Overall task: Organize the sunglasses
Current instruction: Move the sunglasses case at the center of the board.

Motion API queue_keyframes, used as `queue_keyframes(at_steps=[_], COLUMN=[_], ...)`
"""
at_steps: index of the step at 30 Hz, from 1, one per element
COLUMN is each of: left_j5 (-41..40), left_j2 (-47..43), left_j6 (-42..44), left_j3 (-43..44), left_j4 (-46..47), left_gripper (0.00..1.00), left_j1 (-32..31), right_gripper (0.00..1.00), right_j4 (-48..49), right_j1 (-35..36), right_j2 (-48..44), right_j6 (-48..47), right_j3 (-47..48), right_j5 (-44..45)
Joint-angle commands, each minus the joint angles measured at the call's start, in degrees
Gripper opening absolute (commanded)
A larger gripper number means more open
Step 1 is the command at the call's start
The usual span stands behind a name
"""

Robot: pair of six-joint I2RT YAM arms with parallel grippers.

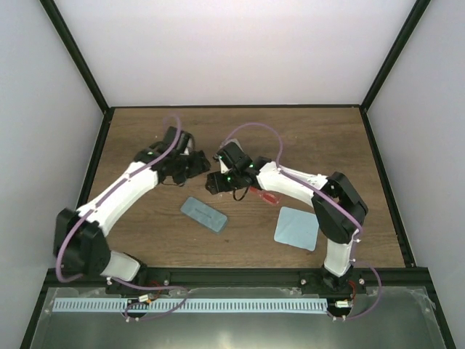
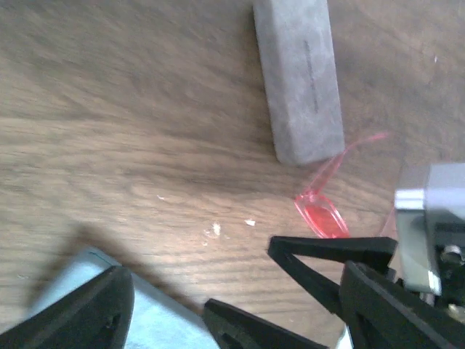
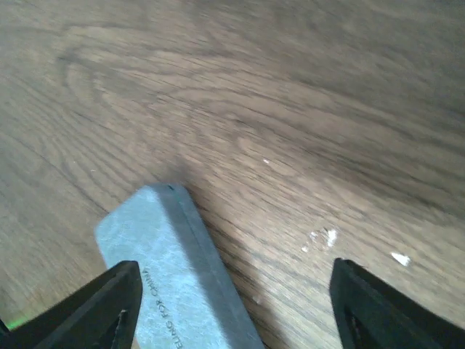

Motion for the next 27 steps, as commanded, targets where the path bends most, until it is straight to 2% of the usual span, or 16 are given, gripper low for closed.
queue_keyframes(at_steps=[1,2,3,5,7,10,15,17,19,23,24,27], left_j5=[-4.9,-4.3,-3.3,0.3,3.0,4.1,4.5,4.5,4.5,4.3,4.2,3.5], left_j2=[-8.0,-10.0,-12.0,-15.4,-17.9,-18.7,-19.5,-20.0,-20.3,-20.5,-20.6,-20.7], left_j6=[-2.8,-3.4,-3.9,-3.9,-3.1,-1.9,-1.7,-1.6,-1.4,-1.0,-0.9,-0.8], left_j3=[-8.0,-10.3,-12.5,-16.6,-19.2,-20.6,-22.4,-23.3,-24.1,-24.8,-24.8,-24.7], left_j4=[2.8,2.9,3.0,4.1,4.5,3.8,3.7,3.8,3.8,3.6,3.6,3.2], left_gripper=[0.89,0.97,1.00,1.00,1.00,1.00,1.00,1.00,1.00,1.00,1.00,1.00], left_j1=[6.6,10.2,12.3,19.0,22.8,25.1,25.4,25.4,25.5,25.6,25.7,25.7], right_gripper=[0.83,0.89,0.93,0.99,1.00,1.00,0.99,0.94,0.83,0.53,0.49,0.45], right_j4=[-2.4,-2.3,-2.1,-2.3,-3.0,-4.1,-6.1,-6.6,-6.8,-7.4,-8.2,-13.3], right_j1=[4.1,5.2,6.5,9.0,10.7,11.7,12.9,13.0,13.0,13.0,12.9,13.0], right_j2=[0.8,1.0,1.2,2.1,3.4,6.1,10.7,11.9,12.4,12.3,12.7,16.0], right_j6=[-6.5,-8.4,-10.4,-13.9,-16.5,-19.2,-21.6,-21.4,-20.8,-18.1,-17.2,-13.6], right_j3=[3.5,3.5,3.5,3.6,4.0,4.8,6.4,7.0,7.8,11.7,13.7,22.1], right_j5=[3.5,3.7,4.1,5.7,7.0,7.3,9.8,10.6,11.1,11.3,11.6,14.2])
